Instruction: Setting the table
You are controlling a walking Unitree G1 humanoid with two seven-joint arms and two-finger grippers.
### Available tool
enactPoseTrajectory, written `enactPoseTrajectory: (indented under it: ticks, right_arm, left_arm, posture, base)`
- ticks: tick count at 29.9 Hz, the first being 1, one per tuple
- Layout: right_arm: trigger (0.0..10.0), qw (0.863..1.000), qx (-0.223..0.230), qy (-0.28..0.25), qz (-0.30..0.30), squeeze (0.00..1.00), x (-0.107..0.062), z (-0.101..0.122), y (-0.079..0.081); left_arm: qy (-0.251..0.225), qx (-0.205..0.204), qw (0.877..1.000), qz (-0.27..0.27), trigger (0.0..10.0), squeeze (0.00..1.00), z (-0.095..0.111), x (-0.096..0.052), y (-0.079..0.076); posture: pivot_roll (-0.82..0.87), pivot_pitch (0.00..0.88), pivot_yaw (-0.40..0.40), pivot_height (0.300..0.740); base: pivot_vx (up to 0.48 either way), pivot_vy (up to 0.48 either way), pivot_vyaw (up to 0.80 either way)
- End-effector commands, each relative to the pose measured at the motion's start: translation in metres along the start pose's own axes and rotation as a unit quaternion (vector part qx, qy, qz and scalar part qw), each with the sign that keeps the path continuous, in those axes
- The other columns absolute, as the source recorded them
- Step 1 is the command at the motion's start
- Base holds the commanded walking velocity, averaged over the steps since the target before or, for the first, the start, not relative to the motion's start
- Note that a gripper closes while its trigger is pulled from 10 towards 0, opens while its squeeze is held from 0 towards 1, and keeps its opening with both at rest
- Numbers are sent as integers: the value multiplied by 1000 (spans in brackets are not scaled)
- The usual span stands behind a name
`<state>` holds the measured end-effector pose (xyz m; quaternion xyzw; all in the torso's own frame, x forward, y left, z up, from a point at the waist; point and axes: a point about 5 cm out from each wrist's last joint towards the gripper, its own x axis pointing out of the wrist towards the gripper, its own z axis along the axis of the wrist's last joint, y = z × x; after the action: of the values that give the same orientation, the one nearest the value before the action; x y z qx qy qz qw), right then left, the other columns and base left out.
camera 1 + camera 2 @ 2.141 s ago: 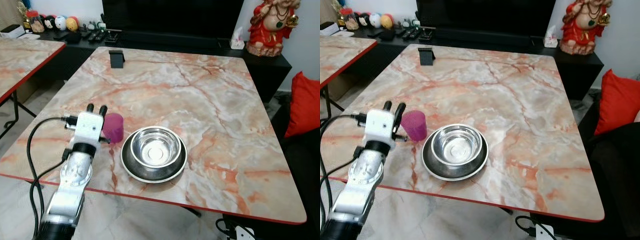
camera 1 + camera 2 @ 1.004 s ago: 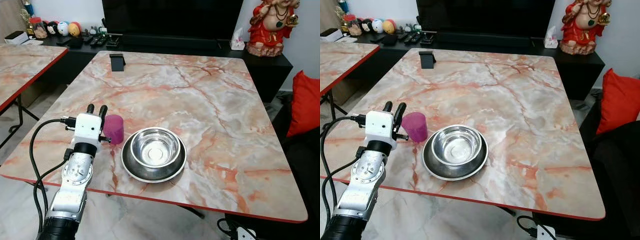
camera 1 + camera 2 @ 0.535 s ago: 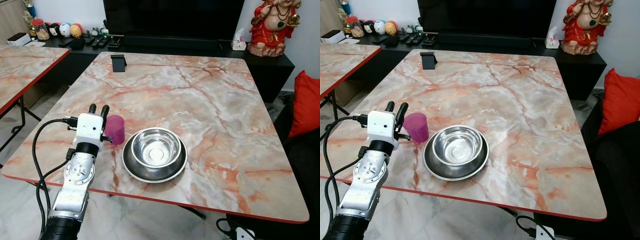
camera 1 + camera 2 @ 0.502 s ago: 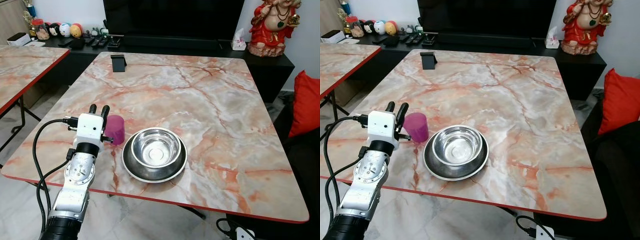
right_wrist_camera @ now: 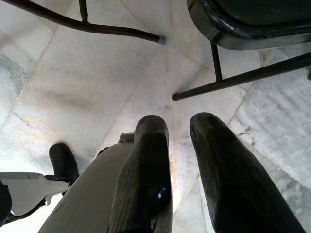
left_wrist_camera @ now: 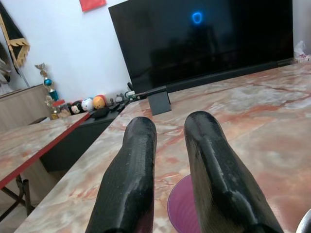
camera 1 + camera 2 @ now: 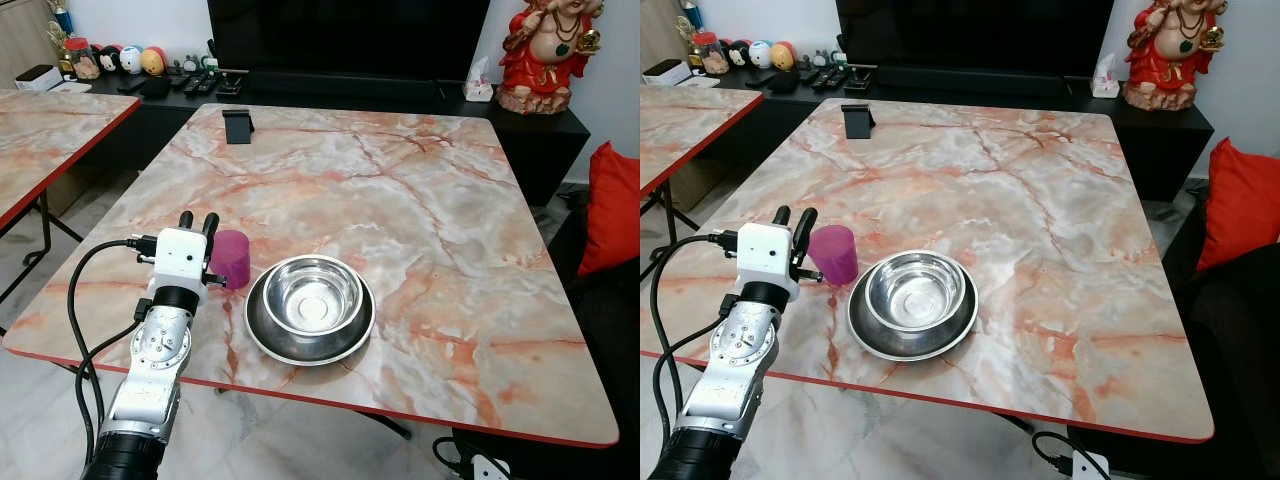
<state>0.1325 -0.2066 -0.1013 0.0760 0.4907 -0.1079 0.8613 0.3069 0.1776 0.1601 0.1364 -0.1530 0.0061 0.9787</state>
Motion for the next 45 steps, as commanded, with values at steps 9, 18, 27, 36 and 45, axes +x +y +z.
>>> enactPoseTrajectory:
  ticks: [9, 18, 27, 36, 45]
  right_arm:
    - [10000, 1000, -1, -1, 1, 0, 0, 1, -1]
    - [10000, 1000, -7, -1, 0, 0, 0, 2, -1]
    - [10000, 1000, -8, 2, 1, 0, 0, 2, -2]
    - [10000, 1000, -12, 2, 1, 0, 0, 2, -2]
    - [10000, 1000, -16, 3, 3, 0, 0, 2, -2]
  left_arm:
    - [-9, -6, 1000, 12, 10000, 0, 5, 4, 2]
    - [-12, -10, 1000, 14, 10000, 0, 6, 6, 0]
    - [-13, -12, 1000, 16, 10000, 0, 7, 6, -1]
    - [-11, -13, 1000, 19, 10000, 0, 7, 6, -1]
    - [-8, -15, 1000, 18, 10000, 0, 5, 6, -2]
  posture:
    - [132, 0, -33, 727]
    - [131, 0, -34, 727]
    - [135, 0, -38, 727]
    - [137, 0, -42, 727]
    - [135, 0, -43, 727]
  base:
    - [0, 325, 0]
    - [0, 325, 0]
    - [0, 327, 0]
    - [0, 326, 0]
    - [0, 326, 0]
